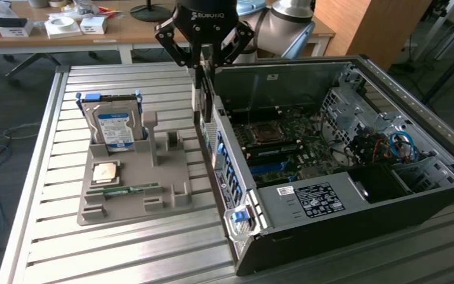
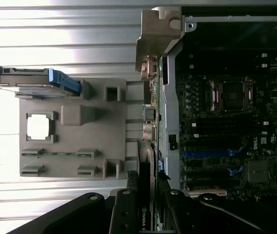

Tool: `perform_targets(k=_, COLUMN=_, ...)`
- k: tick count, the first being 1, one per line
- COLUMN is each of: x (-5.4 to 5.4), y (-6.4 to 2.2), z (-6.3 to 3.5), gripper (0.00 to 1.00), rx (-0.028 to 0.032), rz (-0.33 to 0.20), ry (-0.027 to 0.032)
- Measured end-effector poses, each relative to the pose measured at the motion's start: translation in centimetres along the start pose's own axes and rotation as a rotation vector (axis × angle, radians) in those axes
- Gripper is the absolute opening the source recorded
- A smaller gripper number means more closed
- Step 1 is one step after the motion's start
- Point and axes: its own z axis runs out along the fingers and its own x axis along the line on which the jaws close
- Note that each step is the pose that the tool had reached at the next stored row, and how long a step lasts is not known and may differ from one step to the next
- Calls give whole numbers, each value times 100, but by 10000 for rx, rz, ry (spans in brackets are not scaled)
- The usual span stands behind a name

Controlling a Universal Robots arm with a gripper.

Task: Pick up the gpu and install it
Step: 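Pick up the gpu and move the gpu toward the slot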

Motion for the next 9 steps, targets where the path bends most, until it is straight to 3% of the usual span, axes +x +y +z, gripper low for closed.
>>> perform_targets(k=9, x=-250, y=13, z=6, gripper=26, rx=-9, rz=0, ry=5)
